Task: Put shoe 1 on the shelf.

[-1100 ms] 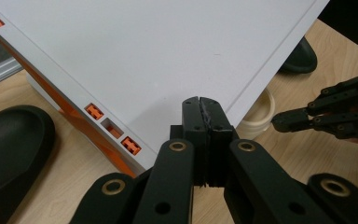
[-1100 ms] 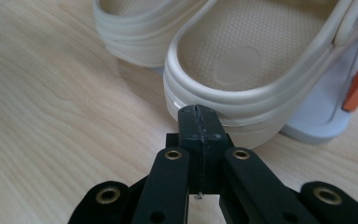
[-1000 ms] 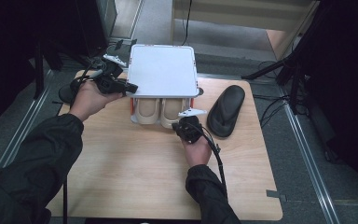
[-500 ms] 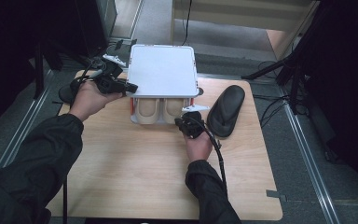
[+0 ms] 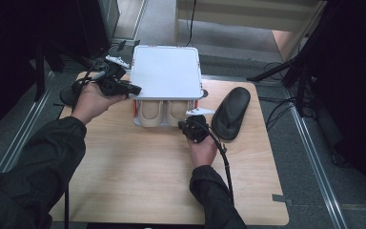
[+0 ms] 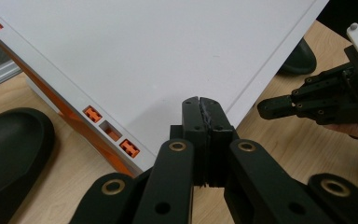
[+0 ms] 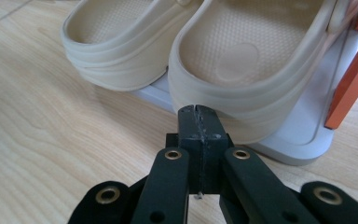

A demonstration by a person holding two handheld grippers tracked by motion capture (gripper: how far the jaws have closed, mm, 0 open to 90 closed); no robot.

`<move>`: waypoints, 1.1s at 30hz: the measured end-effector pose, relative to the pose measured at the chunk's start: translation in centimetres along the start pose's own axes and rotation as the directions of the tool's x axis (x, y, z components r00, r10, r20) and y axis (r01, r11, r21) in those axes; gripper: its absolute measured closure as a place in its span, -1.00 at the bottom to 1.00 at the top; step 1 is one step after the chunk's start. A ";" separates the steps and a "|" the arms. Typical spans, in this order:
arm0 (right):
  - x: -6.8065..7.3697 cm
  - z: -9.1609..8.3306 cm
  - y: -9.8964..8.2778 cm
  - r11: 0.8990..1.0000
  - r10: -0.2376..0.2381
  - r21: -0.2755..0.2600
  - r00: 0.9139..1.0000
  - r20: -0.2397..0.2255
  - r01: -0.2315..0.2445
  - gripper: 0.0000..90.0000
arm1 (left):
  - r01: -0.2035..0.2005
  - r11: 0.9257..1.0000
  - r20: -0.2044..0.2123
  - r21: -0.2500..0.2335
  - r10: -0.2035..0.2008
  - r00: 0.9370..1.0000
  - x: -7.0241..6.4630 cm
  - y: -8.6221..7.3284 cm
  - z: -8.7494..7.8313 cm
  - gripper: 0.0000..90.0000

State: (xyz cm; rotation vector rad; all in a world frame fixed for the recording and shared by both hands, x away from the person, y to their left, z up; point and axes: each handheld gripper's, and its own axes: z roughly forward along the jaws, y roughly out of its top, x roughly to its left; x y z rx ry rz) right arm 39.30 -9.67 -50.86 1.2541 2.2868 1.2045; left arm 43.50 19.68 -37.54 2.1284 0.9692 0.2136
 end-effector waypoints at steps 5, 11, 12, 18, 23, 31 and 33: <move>0.1 0.4 0.0 1.000 0.002 -0.001 1.000 0.017 -0.002 1.00 | 0.000 1.000 -0.001 0.000 0.000 1.000 0.0 0.0 0.0 1.00; -0.1 0.6 0.0 1.000 0.000 -0.008 1.000 0.019 0.000 1.00 | -0.002 1.000 -0.002 0.001 0.002 1.000 0.0 0.0 0.0 1.00; -0.1 0.6 0.0 1.000 0.010 -0.007 1.000 0.015 -0.009 1.00 | -0.001 1.000 -0.001 -0.001 0.001 1.000 0.0 0.0 0.0 1.00; -0.1 0.2 -0.1 1.000 0.008 0.001 1.000 0.006 -0.008 1.00 | 0.007 1.000 0.002 0.001 -0.007 1.000 0.0 0.0 0.0 1.00; 0.3 -0.7 0.0 1.000 -0.005 -0.007 1.000 -0.017 0.005 1.00 | 0.021 1.000 0.011 0.001 -0.021 1.000 0.0 0.1 0.1 1.00; 0.6 -3.0 -0.2 1.000 -0.019 -0.012 0.997 -0.073 0.018 0.91 | 0.020 1.000 0.029 -0.012 -0.019 0.999 -0.7 0.5 -0.7 0.73; 0.6 -3.7 -0.3 1.000 -0.019 -0.008 0.996 -0.085 0.018 0.78 | 0.018 1.000 0.035 -0.022 -0.017 0.999 -0.8 0.5 -1.2 0.56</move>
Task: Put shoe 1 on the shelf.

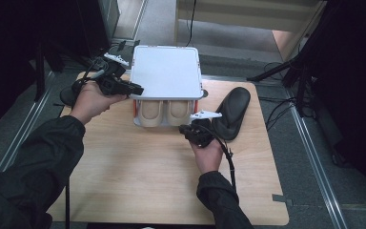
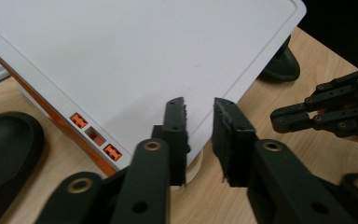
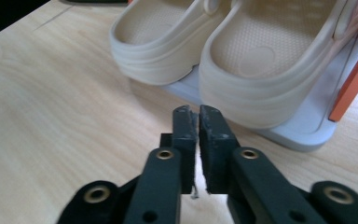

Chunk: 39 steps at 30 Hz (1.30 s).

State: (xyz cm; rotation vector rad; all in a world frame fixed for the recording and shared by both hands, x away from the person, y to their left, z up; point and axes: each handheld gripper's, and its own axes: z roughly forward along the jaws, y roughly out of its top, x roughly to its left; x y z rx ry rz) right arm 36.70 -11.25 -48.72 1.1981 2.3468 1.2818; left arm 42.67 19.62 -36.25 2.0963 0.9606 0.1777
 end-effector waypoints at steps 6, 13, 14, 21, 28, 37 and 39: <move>0.5 -2.1 -0.5 0.999 -0.036 0.007 0.998 -0.049 0.036 0.64 | 0.019 0.999 0.013 -0.038 -0.018 1.000 0.0 -0.4 -2.0 0.07; 0.6 -3.8 -1.2 0.999 -0.048 -0.003 0.993 -0.105 0.048 0.29 | 0.023 0.999 -0.010 -0.037 -0.023 1.000 0.0 -1.4 -3.7 -0.03; 0.6 -4.0 -1.3 0.999 -0.049 -0.005 0.993 -0.109 0.048 0.24 | 0.021 0.999 -0.018 -0.034 -0.021 1.000 0.0 -1.5 -3.9 -0.03; 1.0 -5.2 -1.9 0.998 -0.068 -0.010 0.987 -0.144 0.067 0.07 | 0.040 0.999 -0.044 -0.035 -0.041 0.998 0.4 -3.1 -5.4 -0.03; 1.8 -6.6 -2.5 0.995 -0.092 -0.043 0.984 -0.153 0.086 0.04 | 0.081 0.995 -0.071 -0.054 -0.085 0.994 1.7 -5.4 -6.6 -0.02; 2.3 -7.6 -3.5 0.992 -0.122 -0.025 0.978 -0.168 0.120 0.05 | 0.124 0.990 -0.123 -0.067 -0.131 0.984 3.3 -8.0 -7.0 0.01; 2.3 -7.8 -3.7 0.993 -0.117 -0.025 0.978 -0.170 0.115 0.05 | 0.140 0.988 -0.129 -0.071 -0.148 0.981 3.7 -8.5 -6.8 0.01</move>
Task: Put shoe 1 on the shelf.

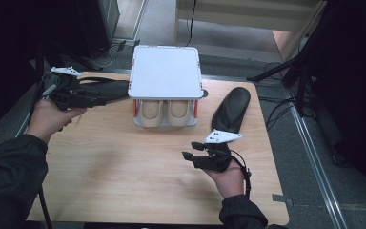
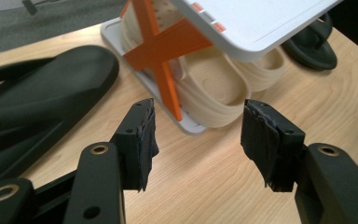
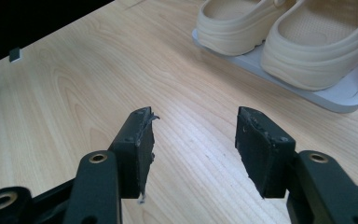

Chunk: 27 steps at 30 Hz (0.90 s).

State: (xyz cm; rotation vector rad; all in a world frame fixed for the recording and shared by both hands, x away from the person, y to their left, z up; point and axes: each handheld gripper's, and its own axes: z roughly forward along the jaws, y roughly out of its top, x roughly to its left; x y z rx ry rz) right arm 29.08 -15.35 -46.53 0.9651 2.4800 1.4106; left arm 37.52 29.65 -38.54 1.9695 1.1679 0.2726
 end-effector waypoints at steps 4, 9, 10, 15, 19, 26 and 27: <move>0.0 -0.4 -0.8 1.000 0.018 -0.009 1.000 0.006 -0.018 0.05 | 0.027 1.000 -0.012 -0.003 -0.027 1.000 0.7 -0.7 0.6 0.03; -0.2 -0.9 -1.1 0.999 0.032 -0.033 0.999 0.013 -0.032 0.05 | 0.045 0.999 -0.023 0.010 -0.045 0.999 1.4 -1.4 1.7 0.12; -0.3 -1.0 -1.1 0.999 0.039 -0.039 0.999 0.013 -0.039 0.05 | 0.043 0.999 -0.031 0.007 -0.043 0.999 1.5 -1.5 1.9 0.17; -0.6 -1.2 -1.0 0.997 0.052 -0.057 0.999 0.016 -0.051 0.05 | 0.053 0.998 -0.043 0.021 -0.052 0.998 2.0 -1.8 2.7 0.37; -0.6 -1.2 -1.1 0.997 0.053 -0.055 0.998 0.021 -0.052 0.05 | 0.066 0.998 -0.062 0.011 -0.065 0.996 2.7 -1.9 3.2 0.52; -0.4 -1.3 -1.2 0.998 0.045 -0.049 0.999 0.026 -0.044 0.06 | 0.091 0.996 -0.075 0.004 -0.090 0.993 3.9 -1.7 4.0 0.79; -0.3 -1.3 -1.2 0.998 0.043 -0.049 0.999 0.029 -0.041 0.07 | 0.089 0.996 -0.079 0.009 -0.088 0.993 4.0 -1.7 4.1 0.82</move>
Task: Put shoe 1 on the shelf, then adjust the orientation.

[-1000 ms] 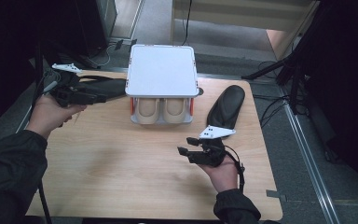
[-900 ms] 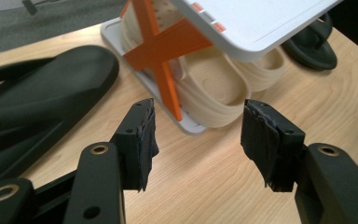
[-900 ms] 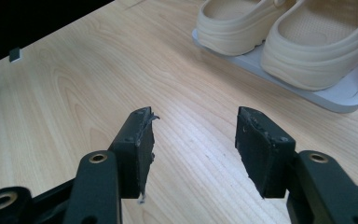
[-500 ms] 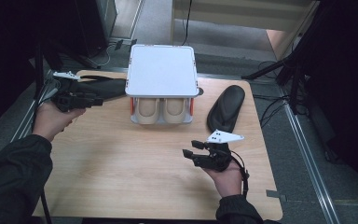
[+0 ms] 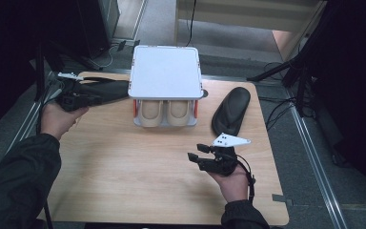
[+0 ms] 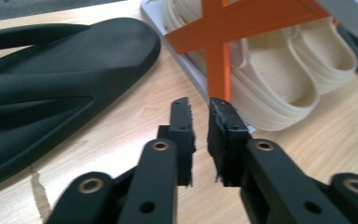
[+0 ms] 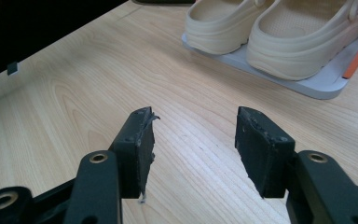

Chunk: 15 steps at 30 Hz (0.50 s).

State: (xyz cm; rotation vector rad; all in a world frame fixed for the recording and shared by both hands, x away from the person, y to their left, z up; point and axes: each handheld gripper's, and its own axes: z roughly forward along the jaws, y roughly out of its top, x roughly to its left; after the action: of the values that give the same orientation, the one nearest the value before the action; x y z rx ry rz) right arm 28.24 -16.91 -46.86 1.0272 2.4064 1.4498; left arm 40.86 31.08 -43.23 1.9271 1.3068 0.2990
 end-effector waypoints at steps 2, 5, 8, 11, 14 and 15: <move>0.0 0.0 0.0 1.000 -0.002 0.001 1.000 0.003 0.002 0.07 | -0.001 1.000 -0.018 -0.008 0.001 1.000 0.2 0.1 0.3 0.90; 0.0 -0.1 -0.1 1.000 -0.002 0.003 1.000 0.009 0.002 0.08 | 0.004 1.000 -0.028 -0.020 -0.005 1.000 0.5 0.2 0.8 0.99; 0.0 -0.1 -0.2 1.000 -0.001 0.004 1.000 0.011 0.001 0.09 | 0.025 0.999 -0.025 -0.019 -0.026 0.999 0.9 0.2 1.3 1.00; 0.0 -0.2 -0.2 1.000 0.003 0.003 1.000 0.011 -0.003 0.09 | 0.032 0.999 -0.036 -0.012 -0.032 0.999 1.3 0.1 2.0 1.00; 0.0 -0.2 -0.3 1.000 0.005 0.007 1.000 0.012 -0.006 0.09 | 0.037 0.999 -0.036 0.020 -0.036 0.999 1.9 0.5 2.8 1.00; 0.0 -0.2 -0.4 1.000 0.006 0.006 1.000 0.012 -0.006 0.09 | 0.042 0.999 -0.040 0.020 -0.042 0.998 2.0 0.7 3.0 1.00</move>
State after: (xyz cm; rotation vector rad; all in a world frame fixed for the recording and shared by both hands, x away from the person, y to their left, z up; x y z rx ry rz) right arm 27.97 -17.15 -47.06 1.0420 2.4029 1.4349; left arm 43.95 31.27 -45.18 1.9172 1.3795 0.3052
